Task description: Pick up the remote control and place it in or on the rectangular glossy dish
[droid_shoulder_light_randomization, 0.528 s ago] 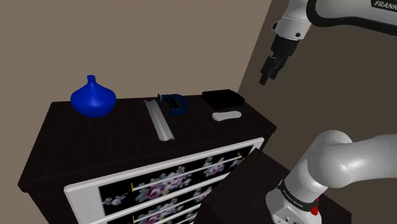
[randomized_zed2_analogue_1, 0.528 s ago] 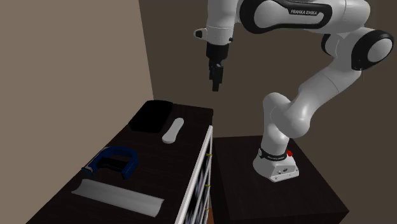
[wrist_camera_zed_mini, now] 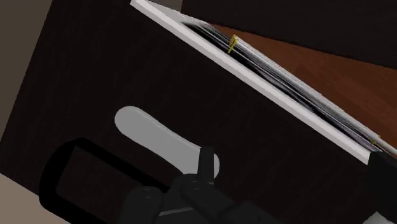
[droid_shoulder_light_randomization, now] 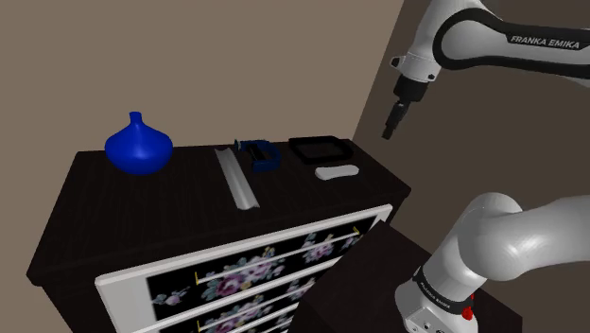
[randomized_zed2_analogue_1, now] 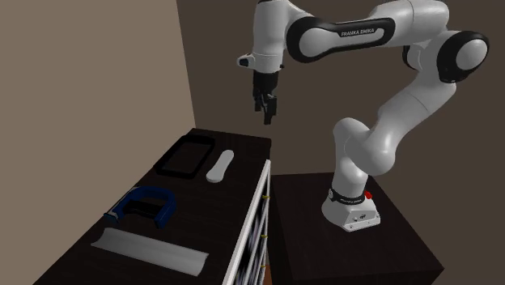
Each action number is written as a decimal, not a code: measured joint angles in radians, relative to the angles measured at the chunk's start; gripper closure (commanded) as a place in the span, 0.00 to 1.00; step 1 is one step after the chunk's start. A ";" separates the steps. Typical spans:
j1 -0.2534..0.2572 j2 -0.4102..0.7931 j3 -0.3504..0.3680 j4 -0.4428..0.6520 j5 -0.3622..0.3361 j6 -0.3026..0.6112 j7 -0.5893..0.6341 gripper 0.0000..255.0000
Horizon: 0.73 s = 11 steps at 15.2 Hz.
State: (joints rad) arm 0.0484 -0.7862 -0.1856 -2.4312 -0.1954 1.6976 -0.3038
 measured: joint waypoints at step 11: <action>0.115 0.273 -0.309 -0.034 -0.080 0.322 -0.532 0.00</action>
State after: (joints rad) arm 0.1638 -0.5134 -0.4944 -2.4654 -0.2751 2.0200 -0.8358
